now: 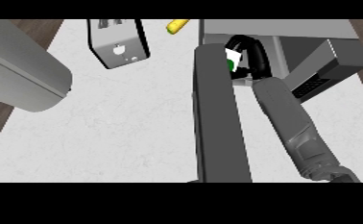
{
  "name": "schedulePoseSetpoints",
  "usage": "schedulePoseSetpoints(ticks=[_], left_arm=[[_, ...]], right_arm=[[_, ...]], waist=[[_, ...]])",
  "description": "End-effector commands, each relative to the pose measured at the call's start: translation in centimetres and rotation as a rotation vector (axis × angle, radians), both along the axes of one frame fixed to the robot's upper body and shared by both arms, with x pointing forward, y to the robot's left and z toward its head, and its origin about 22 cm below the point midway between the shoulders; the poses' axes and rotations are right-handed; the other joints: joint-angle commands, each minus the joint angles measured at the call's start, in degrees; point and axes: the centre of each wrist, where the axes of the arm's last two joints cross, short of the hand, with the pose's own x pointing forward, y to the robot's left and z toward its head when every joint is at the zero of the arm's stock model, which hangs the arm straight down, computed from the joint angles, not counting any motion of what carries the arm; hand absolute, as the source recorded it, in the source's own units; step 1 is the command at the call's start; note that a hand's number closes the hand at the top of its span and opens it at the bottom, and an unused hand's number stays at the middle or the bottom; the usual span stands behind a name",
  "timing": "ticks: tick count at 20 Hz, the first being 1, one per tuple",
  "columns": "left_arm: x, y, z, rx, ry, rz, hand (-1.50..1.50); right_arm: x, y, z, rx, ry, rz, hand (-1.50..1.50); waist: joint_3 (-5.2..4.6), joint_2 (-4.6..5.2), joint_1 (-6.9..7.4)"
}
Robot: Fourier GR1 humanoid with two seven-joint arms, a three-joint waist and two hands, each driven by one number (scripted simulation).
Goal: Pick up the milk, place it into the microwave and close the microwave
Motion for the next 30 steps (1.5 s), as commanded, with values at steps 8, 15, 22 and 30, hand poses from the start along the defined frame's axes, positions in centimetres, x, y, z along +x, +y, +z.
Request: schedulePoseSetpoints(ticks=[8,15,22,30], left_arm=[[1.2,0.4,-0.2,0.005,-0.015,-0.056,-1.50],[1.4,-0.3,-0.7,-0.005,-0.022,-0.072,-1.50],[2.9,-0.5,-0.7,0.004,-0.005,-0.091,-1.50],[3.7,-0.2,-0.6,0.044,0.000,-0.052,-1.50]], right_arm=[[1.7,-2.3,1.8,-0.101,-0.071,-0.217,1.50],[2.0,-4.6,2.5,-0.266,-0.168,-0.301,1.50],[1.6,-6.7,2.0,-0.379,-0.130,-0.419,1.50],[1.5,-7.3,2.1,-0.426,-0.138,-0.465,-1.50]], waist=[[0.10,1.57,3.49],[0.11,2.07,4.79],[0.18,3.10,5.63],[0.34,2.83,5.09]])
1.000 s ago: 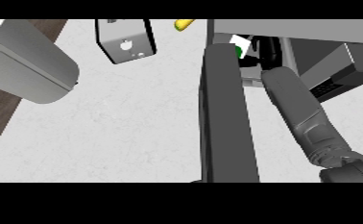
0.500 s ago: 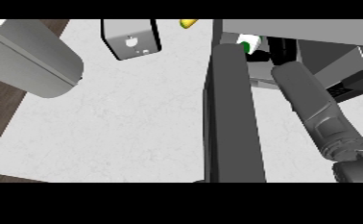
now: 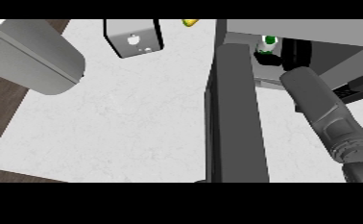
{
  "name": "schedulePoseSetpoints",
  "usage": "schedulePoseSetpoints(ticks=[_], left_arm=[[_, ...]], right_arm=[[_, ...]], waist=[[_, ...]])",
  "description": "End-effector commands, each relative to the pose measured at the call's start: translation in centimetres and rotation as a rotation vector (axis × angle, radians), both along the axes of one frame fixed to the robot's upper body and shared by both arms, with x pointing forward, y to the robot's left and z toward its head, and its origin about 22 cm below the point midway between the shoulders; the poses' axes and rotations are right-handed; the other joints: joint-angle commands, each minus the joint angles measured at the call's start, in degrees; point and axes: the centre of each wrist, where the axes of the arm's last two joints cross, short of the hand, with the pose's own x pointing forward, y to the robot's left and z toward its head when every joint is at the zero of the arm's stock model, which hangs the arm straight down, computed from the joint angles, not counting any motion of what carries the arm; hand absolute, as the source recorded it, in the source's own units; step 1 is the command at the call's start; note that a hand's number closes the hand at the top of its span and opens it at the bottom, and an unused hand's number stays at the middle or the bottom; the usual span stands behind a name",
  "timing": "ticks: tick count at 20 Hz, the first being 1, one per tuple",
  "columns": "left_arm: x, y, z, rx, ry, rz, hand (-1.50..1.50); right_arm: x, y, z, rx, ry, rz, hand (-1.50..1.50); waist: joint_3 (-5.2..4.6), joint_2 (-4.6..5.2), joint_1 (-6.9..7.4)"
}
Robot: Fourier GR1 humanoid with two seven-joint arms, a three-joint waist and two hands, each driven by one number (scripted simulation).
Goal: Pick up the milk, place it into the microwave and close the microwave
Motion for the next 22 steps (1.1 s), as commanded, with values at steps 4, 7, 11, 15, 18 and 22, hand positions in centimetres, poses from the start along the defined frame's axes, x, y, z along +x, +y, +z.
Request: schedulePoseSetpoints(ticks=[4,7,11,15,18,22], left_arm=[[1.2,-0.2,-0.1,0.023,0.008,-0.033,-1.50],[1.7,-0.4,-0.2,0.048,0.027,-0.069,-1.50],[2.7,-1.1,-0.1,0.038,0.004,-0.113,-1.50],[2.8,-1.6,-1.4,0.014,0.030,-0.176,-1.50],[3.6,-2.5,-1.3,0.021,0.031,-0.231,-1.50],[4.1,-3.5,-1.1,0.027,0.023,-0.255,-1.50]], right_arm=[[0.5,1.4,0.5,-0.019,-0.013,0.121,-1.50],[0.4,1.2,0.4,0.016,-0.017,0.198,-1.50],[0.8,2.5,1.0,0.063,-0.009,0.245,-1.50],[1.0,2.0,1.6,0.193,0.014,0.326,-1.50],[0.7,3.0,0.6,0.265,0.011,0.378,-1.50],[-0.1,3.2,-0.9,0.420,0.032,0.436,-1.50]], waist=[[0.11,0.06,0.22],[0.18,0.14,-0.45],[0.16,0.34,-0.03],[0.05,-0.64,-1.36],[0.07,-0.74,-2.01],[0.03,-1.67,-3.38]])
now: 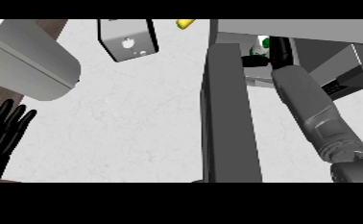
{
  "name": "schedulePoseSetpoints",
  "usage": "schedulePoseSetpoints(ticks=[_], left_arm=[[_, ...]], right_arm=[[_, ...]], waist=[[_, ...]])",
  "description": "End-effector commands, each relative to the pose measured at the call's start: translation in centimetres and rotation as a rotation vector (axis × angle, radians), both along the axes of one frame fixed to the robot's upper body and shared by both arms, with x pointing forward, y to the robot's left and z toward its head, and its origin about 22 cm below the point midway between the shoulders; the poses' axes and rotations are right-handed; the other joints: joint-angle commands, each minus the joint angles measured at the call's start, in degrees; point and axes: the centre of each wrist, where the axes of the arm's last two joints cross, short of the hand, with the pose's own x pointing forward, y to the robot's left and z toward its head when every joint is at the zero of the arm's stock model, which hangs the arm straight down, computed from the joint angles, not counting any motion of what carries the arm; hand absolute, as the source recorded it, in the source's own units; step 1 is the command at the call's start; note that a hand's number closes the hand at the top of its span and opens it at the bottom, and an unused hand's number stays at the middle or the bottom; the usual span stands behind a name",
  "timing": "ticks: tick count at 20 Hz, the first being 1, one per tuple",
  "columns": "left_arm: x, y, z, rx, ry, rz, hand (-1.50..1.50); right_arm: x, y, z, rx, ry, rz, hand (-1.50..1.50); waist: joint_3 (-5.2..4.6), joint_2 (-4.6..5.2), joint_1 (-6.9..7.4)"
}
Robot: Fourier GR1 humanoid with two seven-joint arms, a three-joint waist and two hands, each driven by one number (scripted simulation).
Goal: Pick up the milk, place it into the microwave and close the microwave
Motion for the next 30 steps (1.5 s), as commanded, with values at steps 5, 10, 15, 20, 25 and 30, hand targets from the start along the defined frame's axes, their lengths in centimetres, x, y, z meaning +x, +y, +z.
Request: schedulePoseSetpoints(ticks=[5,10,15,20,25,30], left_arm=[[0.2,-1.5,-0.3,-0.017,-0.001,-0.084,-1.50],[1.6,-4.6,-0.8,-0.034,0.025,-0.142,1.50],[1.0,-5.1,-0.3,0.002,0.043,-0.168,1.50],[1.7,-8.8,0.7,-0.020,0.065,-0.189,1.50],[1.0,-7.9,-1.5,-0.012,0.120,-0.259,1.50],[2.8,-13.4,-0.9,0.073,0.071,-0.304,1.50]], right_arm=[[-2.1,-1.4,-3.5,0.249,0.053,0.108,-1.50],[-4.0,-2.0,-6.3,0.364,0.107,0.180,-1.50],[-6.2,-0.7,-9.4,0.503,0.154,0.267,-1.50],[-8.7,0.2,-12.2,0.554,0.180,0.284,-1.50],[-11.1,-2.4,-13.9,0.561,0.182,0.291,-1.50],[-12.1,-3.7,-13.9,0.543,0.185,0.274,-1.50]], waist=[[-0.10,-1.18,-1.91],[-0.14,-1.52,-3.48],[-0.22,-2.36,-4.32],[-0.27,-2.91,-5.56],[-0.37,-3.24,-6.11],[-0.41,-3.44,-6.93]])
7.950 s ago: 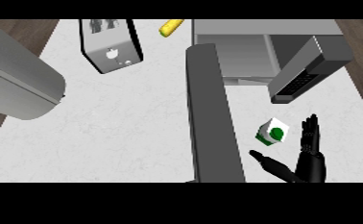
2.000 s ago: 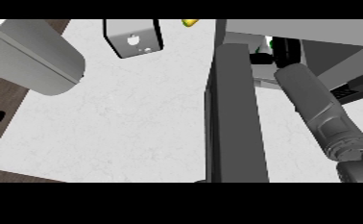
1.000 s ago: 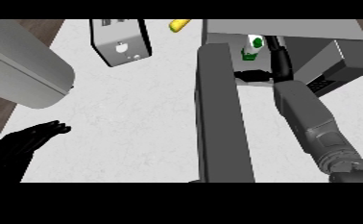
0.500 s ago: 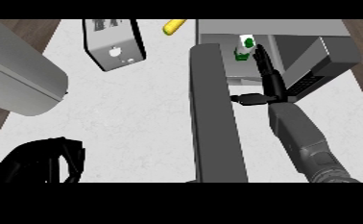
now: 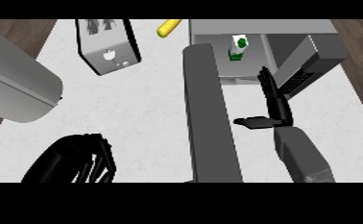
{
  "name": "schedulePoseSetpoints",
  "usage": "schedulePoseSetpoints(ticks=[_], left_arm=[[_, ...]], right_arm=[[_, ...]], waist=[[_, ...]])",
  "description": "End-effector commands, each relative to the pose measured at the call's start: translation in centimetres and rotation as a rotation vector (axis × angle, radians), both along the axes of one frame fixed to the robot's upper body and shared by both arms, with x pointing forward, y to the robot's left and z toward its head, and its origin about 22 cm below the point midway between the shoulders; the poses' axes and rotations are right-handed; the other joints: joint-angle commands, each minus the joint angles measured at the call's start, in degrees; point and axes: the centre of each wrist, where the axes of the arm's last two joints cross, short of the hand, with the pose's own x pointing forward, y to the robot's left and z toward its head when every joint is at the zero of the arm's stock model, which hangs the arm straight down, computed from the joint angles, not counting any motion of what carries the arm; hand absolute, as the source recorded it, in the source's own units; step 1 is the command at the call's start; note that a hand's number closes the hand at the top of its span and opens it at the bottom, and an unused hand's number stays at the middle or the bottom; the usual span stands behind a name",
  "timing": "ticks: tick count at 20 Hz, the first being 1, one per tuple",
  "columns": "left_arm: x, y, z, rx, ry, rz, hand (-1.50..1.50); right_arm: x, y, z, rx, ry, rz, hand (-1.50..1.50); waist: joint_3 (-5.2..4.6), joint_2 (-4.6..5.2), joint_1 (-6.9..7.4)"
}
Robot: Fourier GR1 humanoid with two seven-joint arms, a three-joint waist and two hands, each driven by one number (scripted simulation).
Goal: Pick up the milk, place it into the microwave and close the microwave
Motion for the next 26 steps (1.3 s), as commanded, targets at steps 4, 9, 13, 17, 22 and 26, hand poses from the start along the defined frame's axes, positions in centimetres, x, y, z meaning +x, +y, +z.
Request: schedulePoseSetpoints(ticks=[4,9,13,17,22,26], left_arm=[[1.7,-3.9,-1.0,0.069,-0.029,-0.050,1.50],[4.6,-7.6,0.1,0.149,-0.083,-0.132,1.50],[5.9,-11.0,-2.3,0.195,-0.031,-0.192,1.50],[7.4,-13.1,-5.8,0.288,0.011,-0.223,1.50],[6.8,-15.6,-11.2,0.344,0.004,-0.207,1.50],[6.0,-16.9,-13.0,0.320,-0.096,-0.112,1.50]], right_arm=[[-6.5,-4.2,-2.9,0.038,0.006,-0.043,-1.50],[-9.0,-6.3,-2.2,0.030,-0.014,-0.024,-1.50],[-11.3,-6.9,-1.2,0.023,-0.029,-0.029,-1.50],[-13.5,-9.6,0.5,-0.023,-0.061,0.008,-1.50],[-14.6,-8.7,2.1,-0.042,-0.078,0.049,-1.50],[-13.8,-8.8,5.0,0.009,-0.152,0.105,-1.50]], waist=[[-0.05,-0.10,-0.83],[-0.09,-0.15,-1.54],[-0.10,-0.01,-1.40],[-0.13,0.19,-2.20],[-0.14,0.47,-2.40],[-0.21,0.59,-3.23]])
